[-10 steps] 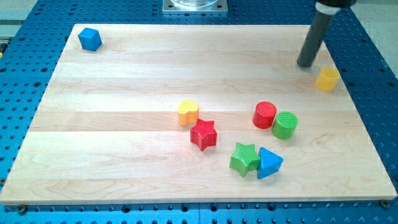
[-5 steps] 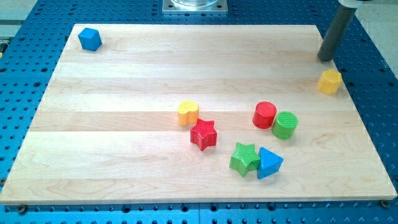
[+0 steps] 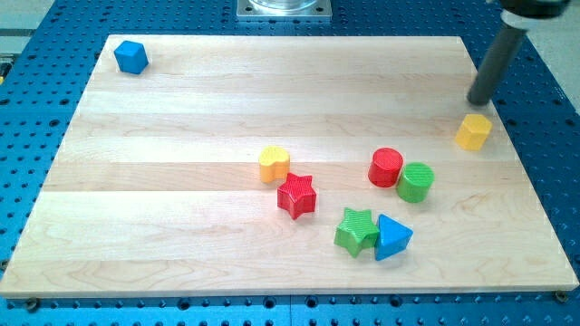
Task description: Place the hexagon diagonal to green circle
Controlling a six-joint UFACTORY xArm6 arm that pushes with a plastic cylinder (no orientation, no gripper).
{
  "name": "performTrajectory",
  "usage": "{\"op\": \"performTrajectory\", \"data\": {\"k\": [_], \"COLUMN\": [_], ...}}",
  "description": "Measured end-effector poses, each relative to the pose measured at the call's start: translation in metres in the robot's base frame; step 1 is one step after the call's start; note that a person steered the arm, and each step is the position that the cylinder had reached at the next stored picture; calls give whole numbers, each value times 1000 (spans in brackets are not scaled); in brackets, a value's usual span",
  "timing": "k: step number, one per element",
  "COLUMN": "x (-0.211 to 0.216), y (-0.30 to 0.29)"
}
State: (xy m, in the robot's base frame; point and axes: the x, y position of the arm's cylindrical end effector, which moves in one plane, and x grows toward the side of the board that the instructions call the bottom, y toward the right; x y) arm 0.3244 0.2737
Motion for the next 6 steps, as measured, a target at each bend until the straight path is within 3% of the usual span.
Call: {"op": "performTrajectory", "data": {"k": [1, 3, 5, 6], "x": [13, 83, 28, 38], "y": [-9, -9, -41, -107]}}
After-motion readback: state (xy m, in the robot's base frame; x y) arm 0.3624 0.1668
